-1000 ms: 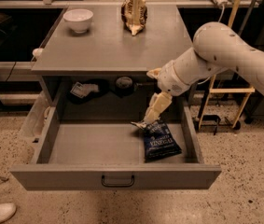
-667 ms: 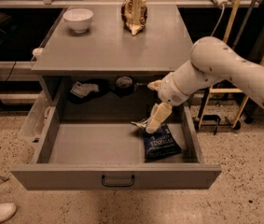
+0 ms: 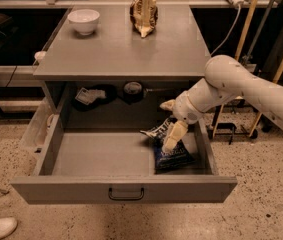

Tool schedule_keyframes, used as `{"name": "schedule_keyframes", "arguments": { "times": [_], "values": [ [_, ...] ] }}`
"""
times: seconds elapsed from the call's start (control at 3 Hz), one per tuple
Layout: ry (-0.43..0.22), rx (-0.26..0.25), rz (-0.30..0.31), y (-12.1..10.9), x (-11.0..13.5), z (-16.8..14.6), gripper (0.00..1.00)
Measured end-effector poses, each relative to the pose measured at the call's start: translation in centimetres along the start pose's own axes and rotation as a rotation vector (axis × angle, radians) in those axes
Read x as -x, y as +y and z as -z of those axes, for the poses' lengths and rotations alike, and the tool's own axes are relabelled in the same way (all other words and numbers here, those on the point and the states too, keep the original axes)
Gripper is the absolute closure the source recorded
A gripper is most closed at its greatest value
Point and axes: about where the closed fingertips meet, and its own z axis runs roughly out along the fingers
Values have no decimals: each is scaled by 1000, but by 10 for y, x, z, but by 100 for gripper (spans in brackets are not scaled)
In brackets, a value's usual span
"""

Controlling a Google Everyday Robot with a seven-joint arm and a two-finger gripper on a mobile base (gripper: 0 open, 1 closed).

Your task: Pick blue chip bag from top drawer and place on counter

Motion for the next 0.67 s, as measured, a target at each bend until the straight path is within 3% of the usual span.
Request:
{"name": "schedule_keyframes", "arguments": {
  "times": [0.33, 0.67],
  "values": [
    [57, 15, -86, -5, -28, -30, 0],
    [57, 15, -87, -5, -28, -31, 0]
  ]
}}
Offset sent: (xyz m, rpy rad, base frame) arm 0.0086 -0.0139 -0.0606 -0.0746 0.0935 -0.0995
